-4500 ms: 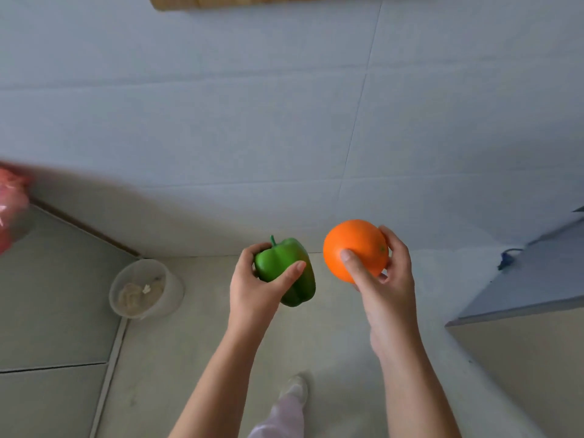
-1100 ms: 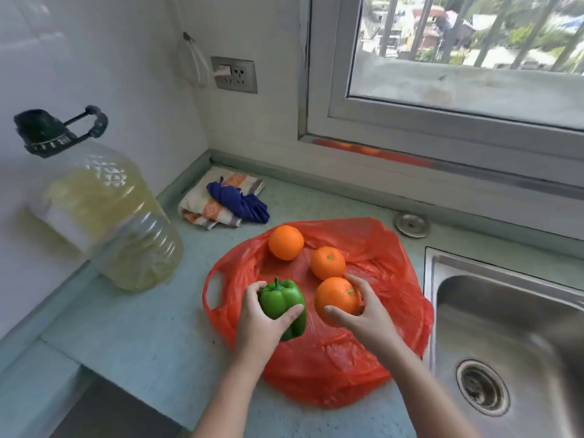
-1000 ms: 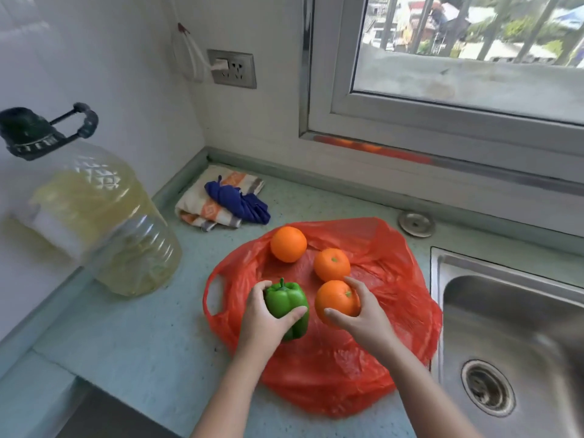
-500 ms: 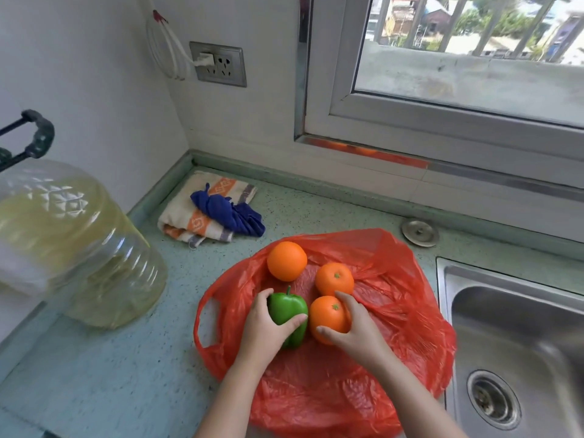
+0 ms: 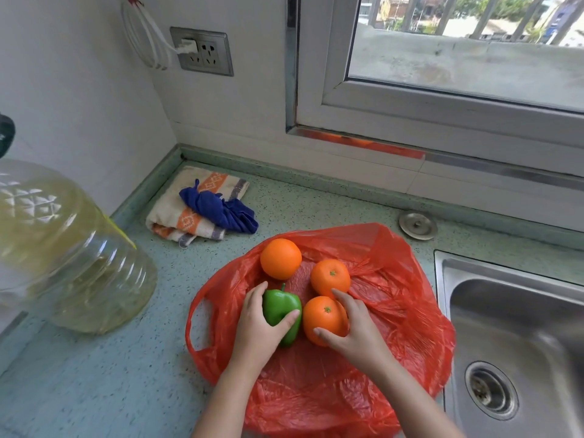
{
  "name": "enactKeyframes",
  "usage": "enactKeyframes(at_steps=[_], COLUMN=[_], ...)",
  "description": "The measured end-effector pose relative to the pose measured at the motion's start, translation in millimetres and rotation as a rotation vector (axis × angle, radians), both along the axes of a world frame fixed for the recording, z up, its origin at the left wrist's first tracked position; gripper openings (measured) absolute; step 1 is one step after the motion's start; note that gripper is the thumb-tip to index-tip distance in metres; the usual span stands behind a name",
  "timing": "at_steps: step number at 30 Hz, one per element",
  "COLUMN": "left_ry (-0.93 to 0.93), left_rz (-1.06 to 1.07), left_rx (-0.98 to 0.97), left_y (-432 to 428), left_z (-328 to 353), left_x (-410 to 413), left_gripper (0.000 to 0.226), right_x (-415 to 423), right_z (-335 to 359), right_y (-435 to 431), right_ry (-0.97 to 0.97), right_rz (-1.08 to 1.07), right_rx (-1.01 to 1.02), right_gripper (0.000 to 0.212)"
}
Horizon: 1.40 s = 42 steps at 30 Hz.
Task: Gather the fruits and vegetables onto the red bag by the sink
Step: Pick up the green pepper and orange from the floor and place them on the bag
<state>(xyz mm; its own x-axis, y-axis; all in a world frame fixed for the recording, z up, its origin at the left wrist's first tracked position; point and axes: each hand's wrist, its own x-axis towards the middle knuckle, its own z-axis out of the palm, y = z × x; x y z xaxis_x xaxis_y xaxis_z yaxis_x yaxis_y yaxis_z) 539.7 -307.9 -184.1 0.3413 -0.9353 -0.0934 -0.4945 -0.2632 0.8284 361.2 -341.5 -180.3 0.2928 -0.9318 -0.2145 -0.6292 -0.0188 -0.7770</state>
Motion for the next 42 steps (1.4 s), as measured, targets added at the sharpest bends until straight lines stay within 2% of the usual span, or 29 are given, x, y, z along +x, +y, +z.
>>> enactKeyframes(at_steps=[7,15,18,25,35,42], left_ry=[-0.074,-0.242,-0.329,-0.578,-0.696,-0.681], left_rz=[-0.018,-0.024,-0.026,0.010,0.095,0.259], left_rx=[-0.025,-0.112,-0.123,-0.146,-0.113,-0.159], left_y=[12,39,51,86,137,190], left_z=[12,31,37,51,78,87], left_x=[-4,-13,-18,-43,-103,-150], left_gripper=[0.077,0.060,0.062,0.053,0.049,0.058], right_x=[-6,-5,-5,-13,-60,-92], right_z=[15,38,42,53,72,80], right_y=[6,23,30,47,86,119], right_ry=[0.017,0.102,0.170,0.216,0.131,-0.026], right_rz=[0.019,0.141,0.194,0.288,0.351,0.463], right_rx=[-0.044,-0.366,-0.467,-0.626,-0.722,-0.797], right_gripper=[0.074,0.055,0.049,0.041,0.041,0.037])
